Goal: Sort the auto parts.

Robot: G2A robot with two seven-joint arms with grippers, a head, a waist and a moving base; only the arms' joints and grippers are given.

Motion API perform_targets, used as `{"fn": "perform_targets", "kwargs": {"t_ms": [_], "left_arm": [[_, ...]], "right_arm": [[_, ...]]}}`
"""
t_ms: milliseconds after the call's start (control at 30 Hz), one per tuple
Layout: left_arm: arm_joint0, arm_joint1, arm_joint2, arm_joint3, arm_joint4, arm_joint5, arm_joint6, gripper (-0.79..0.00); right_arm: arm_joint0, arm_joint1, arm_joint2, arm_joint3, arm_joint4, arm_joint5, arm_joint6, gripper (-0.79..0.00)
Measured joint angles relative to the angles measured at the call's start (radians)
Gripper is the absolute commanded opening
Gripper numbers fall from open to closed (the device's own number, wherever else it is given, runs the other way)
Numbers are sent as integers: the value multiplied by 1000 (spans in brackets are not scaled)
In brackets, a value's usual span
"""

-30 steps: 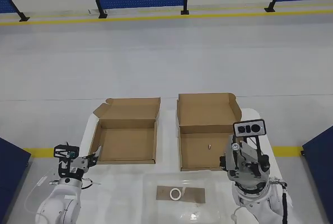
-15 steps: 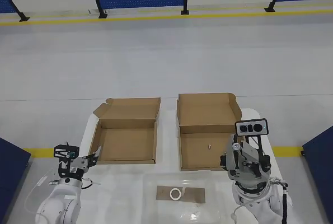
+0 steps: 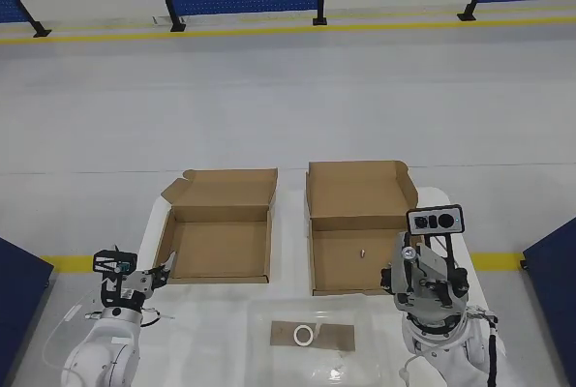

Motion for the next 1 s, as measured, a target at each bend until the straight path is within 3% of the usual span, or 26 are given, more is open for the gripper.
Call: {"fn": "perform_targets", "kwargs": {"t_ms": [1000], "left_arm": [[0, 0, 0, 0, 0, 0, 0, 0]], "right_arm": [[-18, -11, 20, -22, -11, 0, -25, -785]]}}
